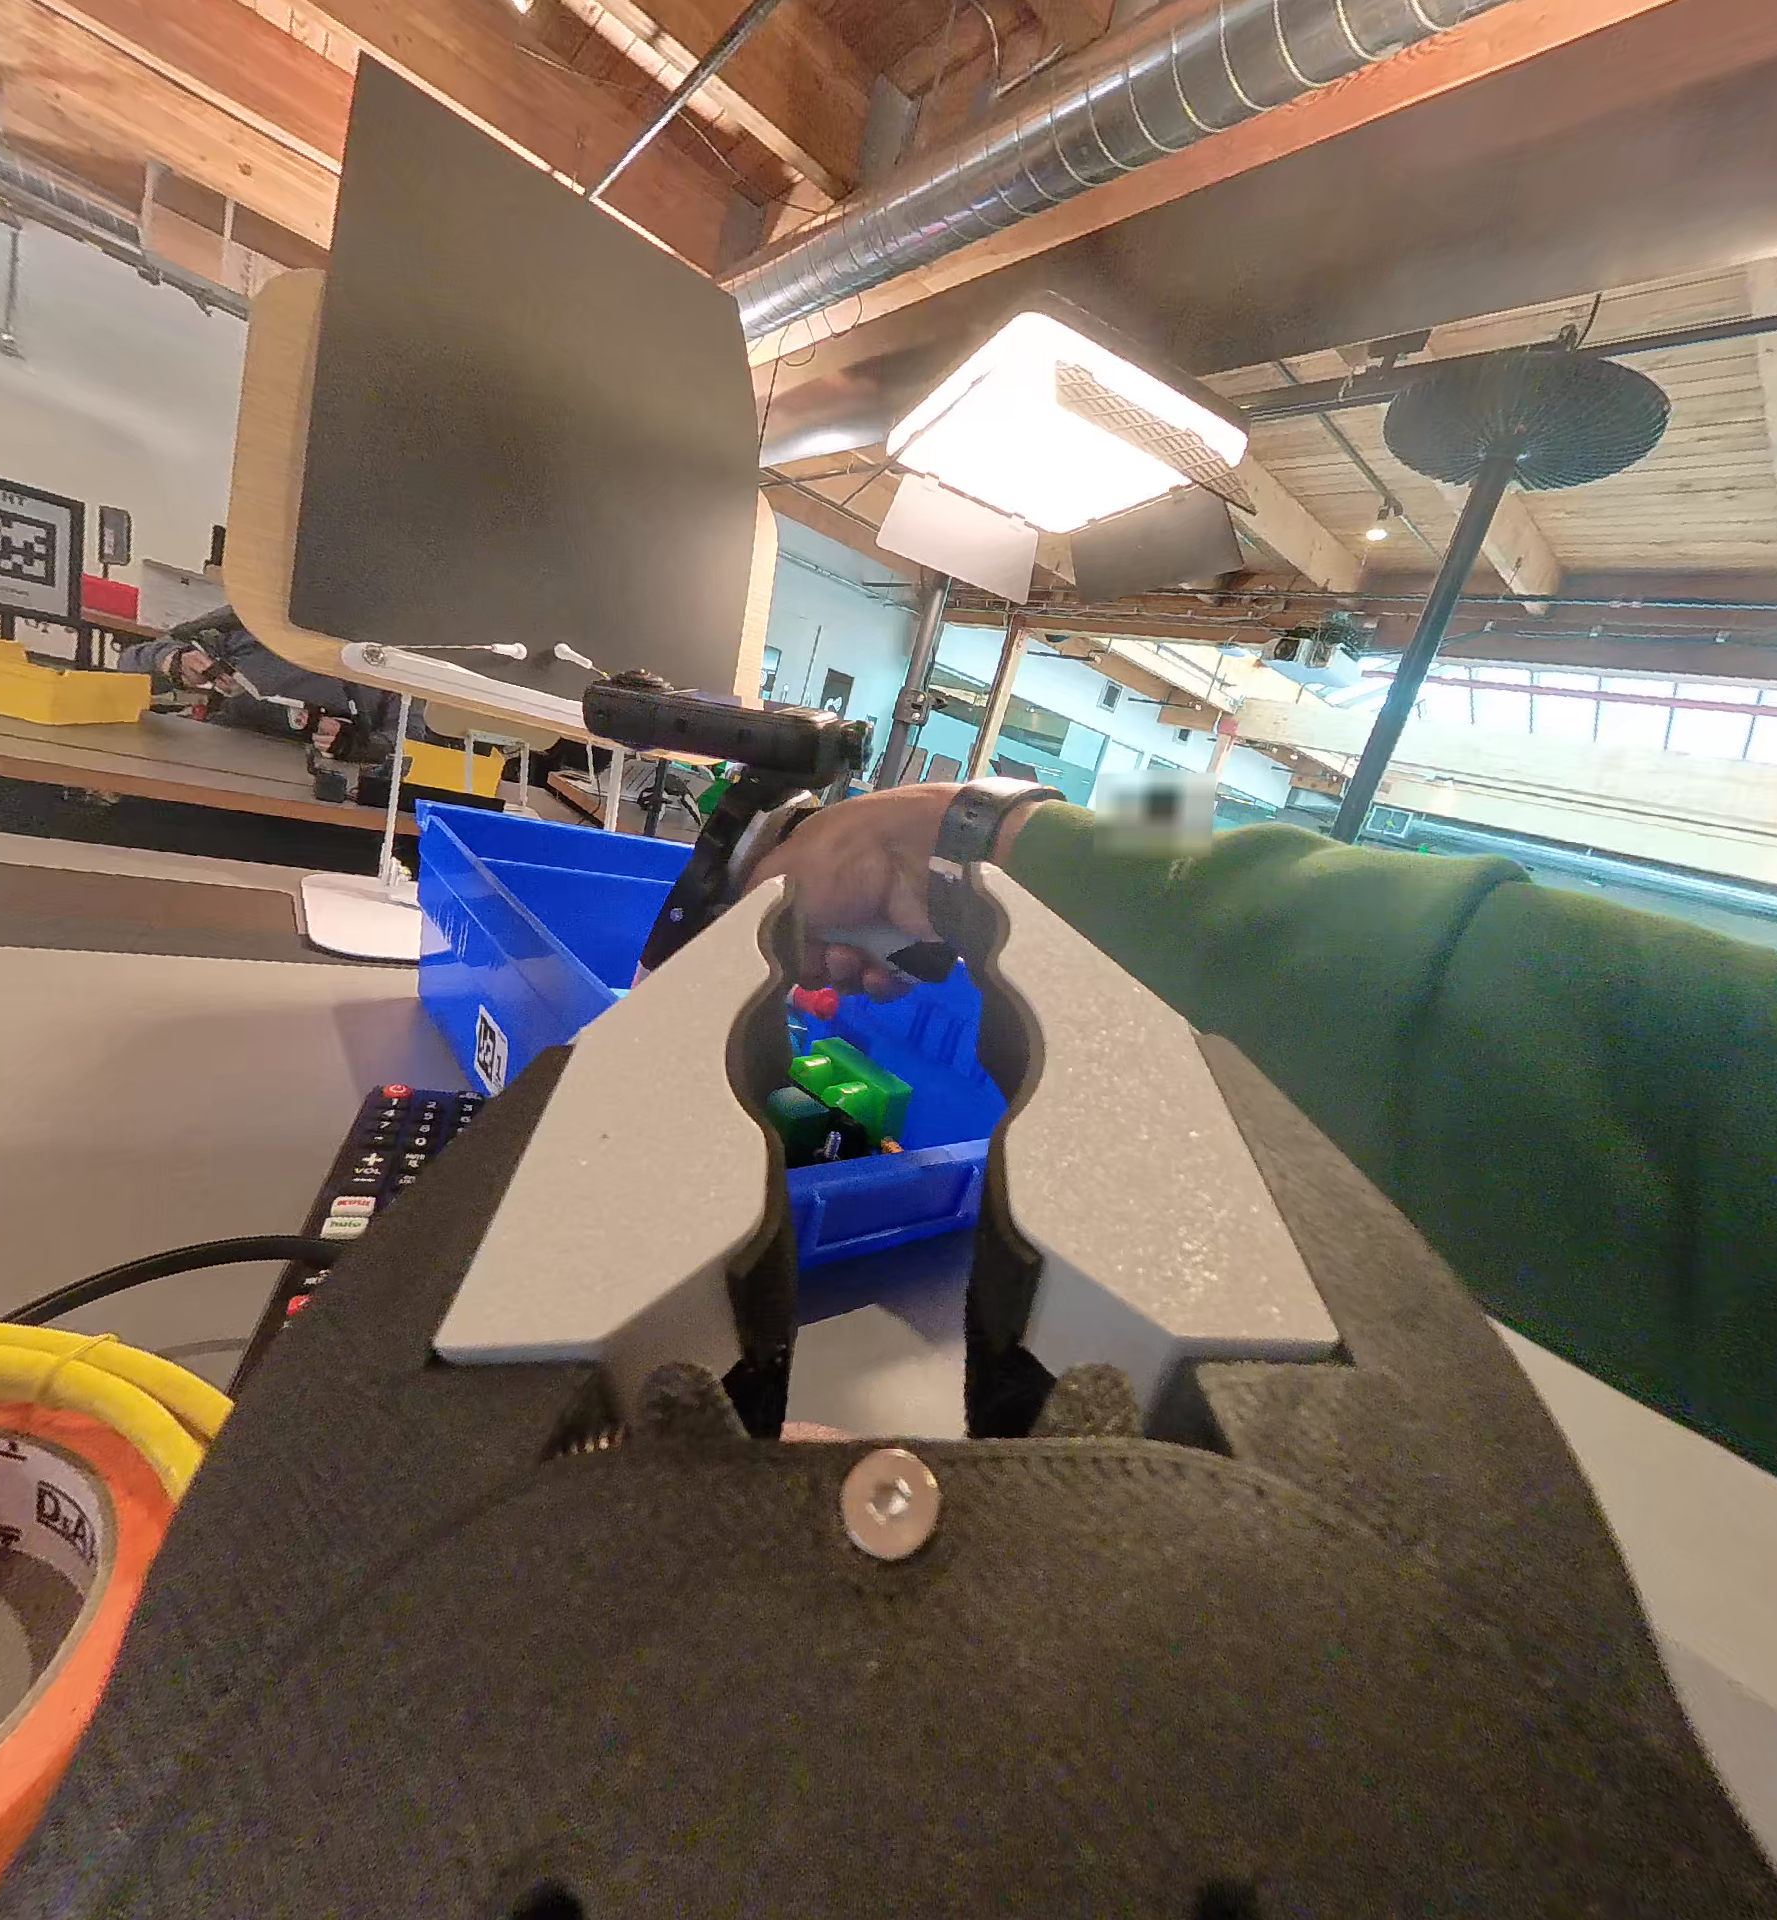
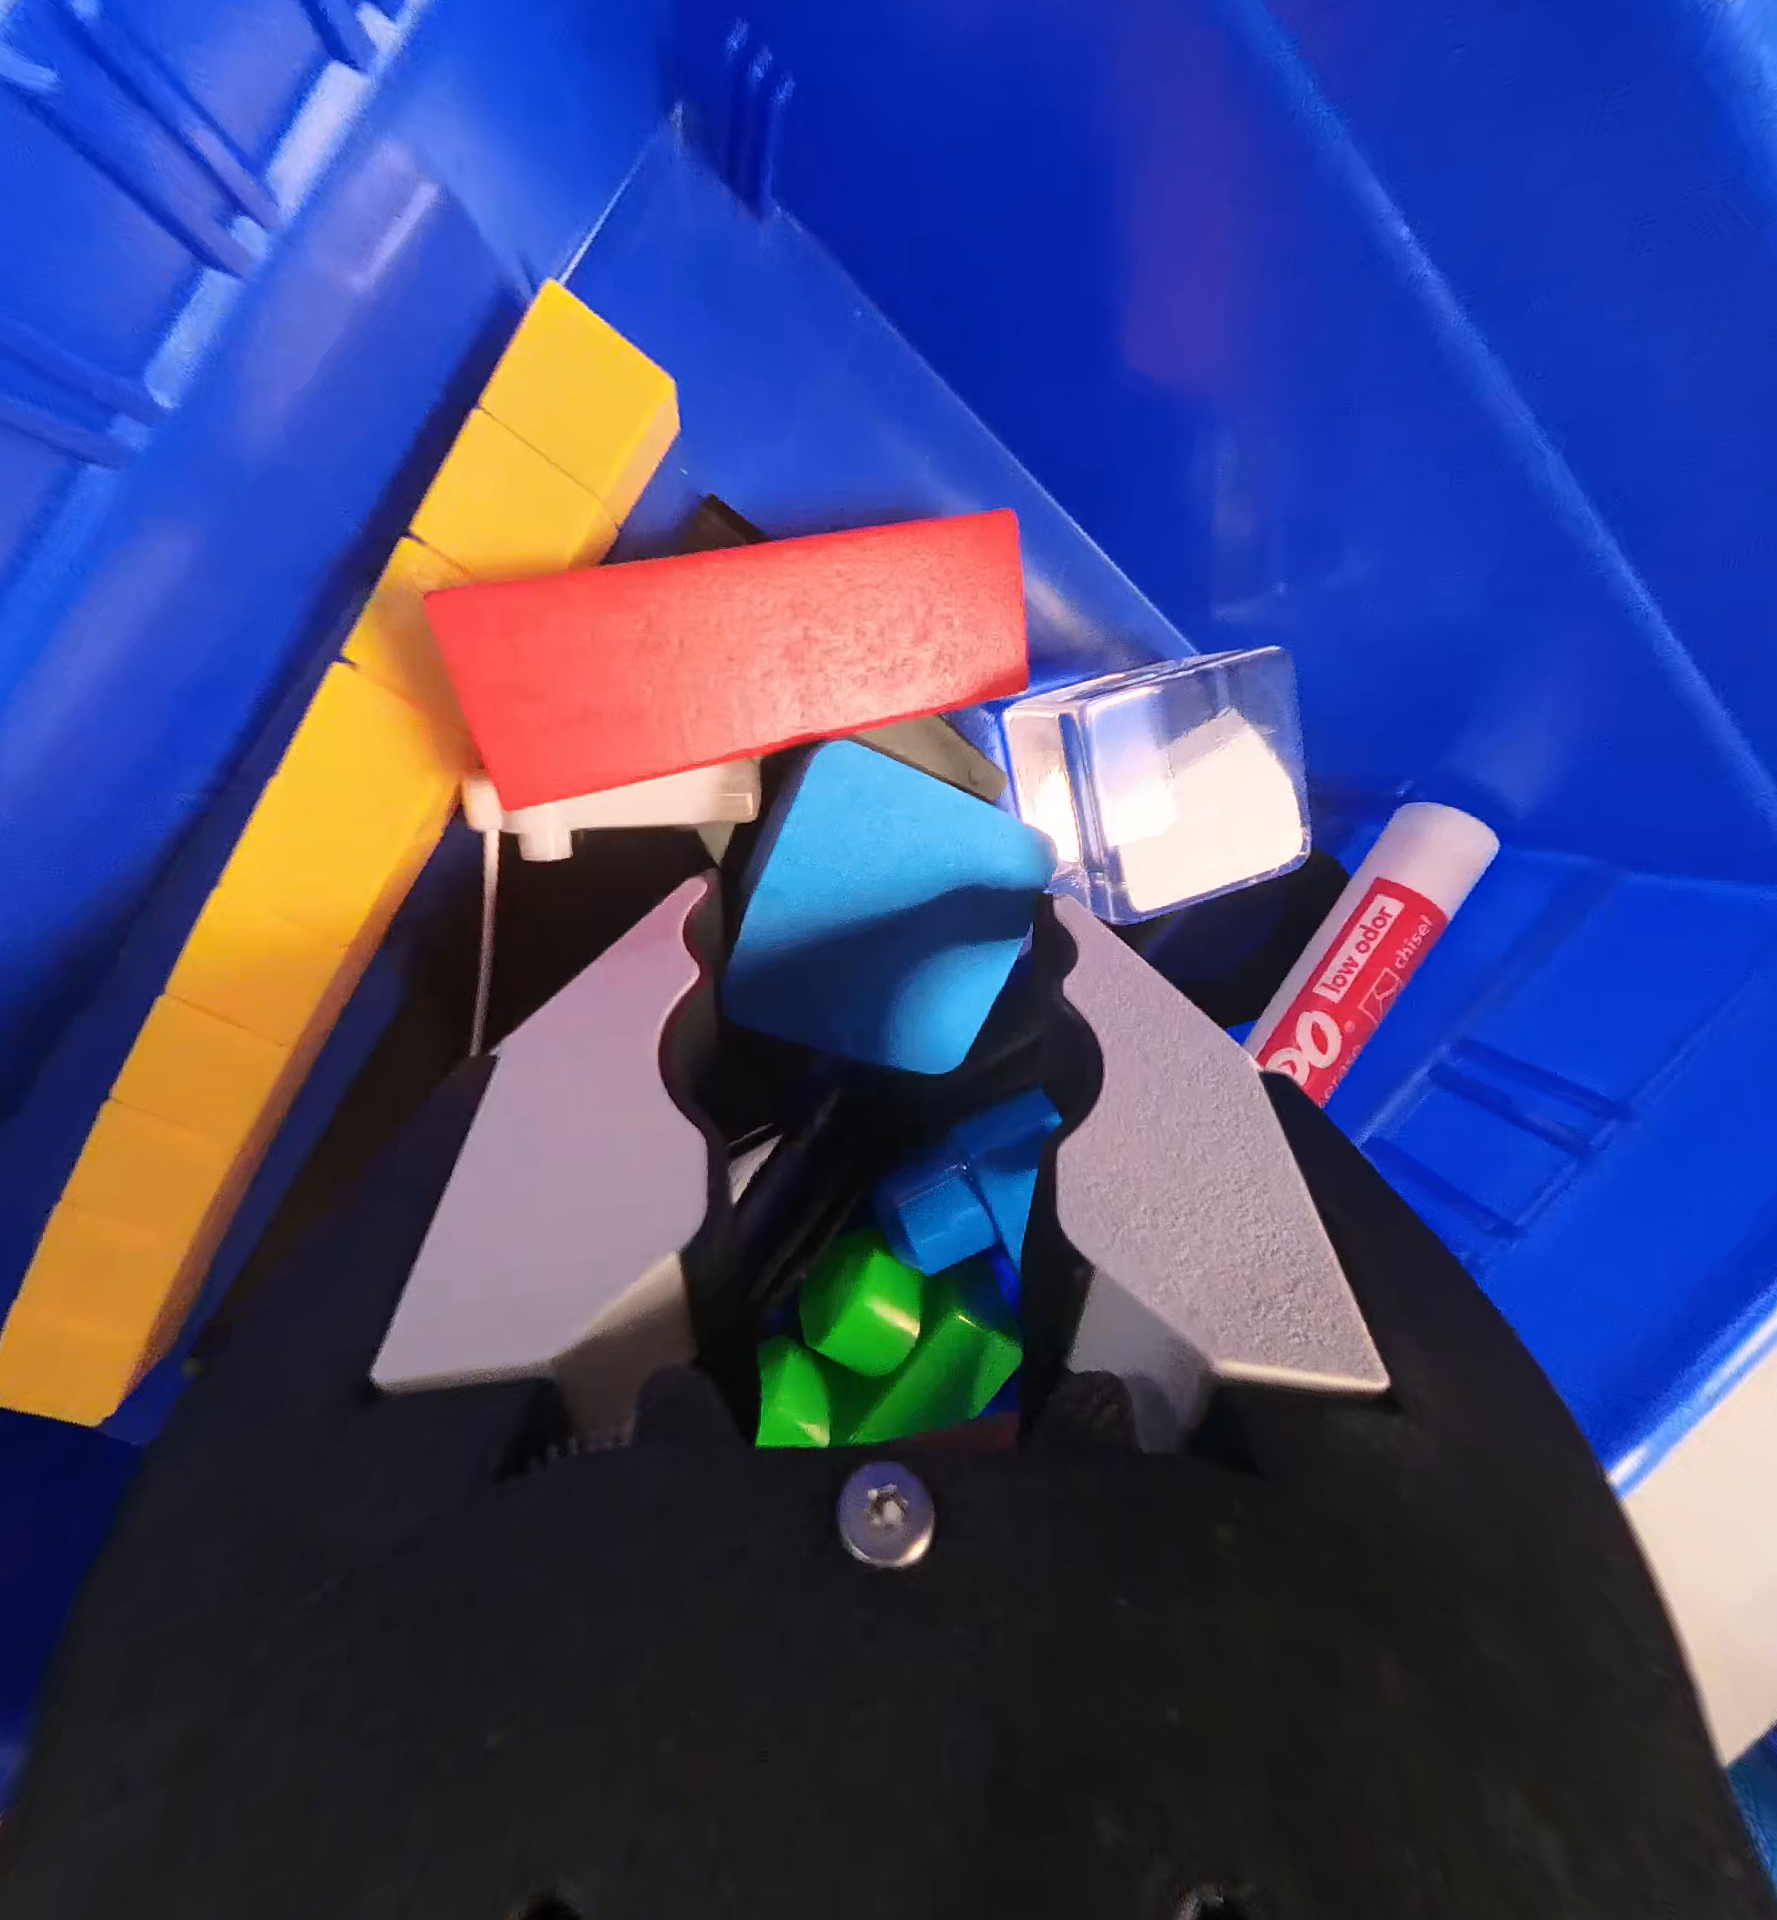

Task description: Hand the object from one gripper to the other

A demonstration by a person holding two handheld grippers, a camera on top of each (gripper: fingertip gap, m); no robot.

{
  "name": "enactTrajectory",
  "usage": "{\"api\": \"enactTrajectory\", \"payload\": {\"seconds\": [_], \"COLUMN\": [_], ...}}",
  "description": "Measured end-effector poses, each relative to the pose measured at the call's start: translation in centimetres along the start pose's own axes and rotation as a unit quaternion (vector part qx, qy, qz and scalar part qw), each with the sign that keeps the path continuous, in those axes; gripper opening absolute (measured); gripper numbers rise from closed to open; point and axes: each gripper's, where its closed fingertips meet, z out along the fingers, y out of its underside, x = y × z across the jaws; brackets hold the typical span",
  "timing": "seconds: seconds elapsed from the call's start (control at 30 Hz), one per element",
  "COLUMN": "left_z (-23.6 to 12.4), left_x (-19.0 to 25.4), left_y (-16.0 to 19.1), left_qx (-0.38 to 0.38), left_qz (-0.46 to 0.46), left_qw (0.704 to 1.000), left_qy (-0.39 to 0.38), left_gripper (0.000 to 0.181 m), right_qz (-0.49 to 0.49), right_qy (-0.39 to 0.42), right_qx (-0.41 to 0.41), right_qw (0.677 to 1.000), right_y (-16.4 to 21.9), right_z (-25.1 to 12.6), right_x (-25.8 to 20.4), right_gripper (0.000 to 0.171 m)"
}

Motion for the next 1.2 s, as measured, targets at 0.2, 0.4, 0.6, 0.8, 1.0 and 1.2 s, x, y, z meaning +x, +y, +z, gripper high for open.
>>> {"api": "enactTrajectory", "payload": {"seconds": [0.2, 0.4, 0.6, 0.8, 1.0, 1.2], "left_z": [0.0, 0.0, 0.0, 0.4, 1.3, 1.2], "left_x": [-0.3, -0.5, -0.4, 0.8, 4.3, 6.3], "left_y": [0.1, 0.0, 0.3, 1.1, 2.7, 3.5], "left_qx": [-0.003, -0.001, -0.003, -0.009, -0.033, -0.053], "left_qz": [0.002, 0.008, 0.018, 0.016, -0.005, -0.003], "left_qw": [1.0, 1.0, 1.0, 1.0, 0.997, 0.992], "left_qy": [-0.007, -0.014, -0.021, -0.009, 0.064, 0.115], "left_gripper": [0.029, 0.029, 0.029, 0.03, 0.033, 0.039], "right_qz": [0.0, 0.004, 0.052, 0.099, 0.045, -0.014], "right_qy": [0.039, 0.044, 0.003, 0.012, 0.083, 0.153], "right_qx": [0.184, 0.462, 0.547, 0.598, 0.574, 0.569], "right_qw": [0.982, 0.886, 0.836, 0.795, 0.813, 0.808], "right_y": [-2.2, 0.4, 7.5, 13.7, 14.6, 15.8], "right_z": [-6.1, -16.4, -19.6, -20.6, -19.7, -20.2], "right_x": [-1.9, -7.9, -13.6, -15.3, -15.0, -13.4], "right_gripper": [0.059, 0.059, 0.059, 0.059, 0.059, 0.059]}}
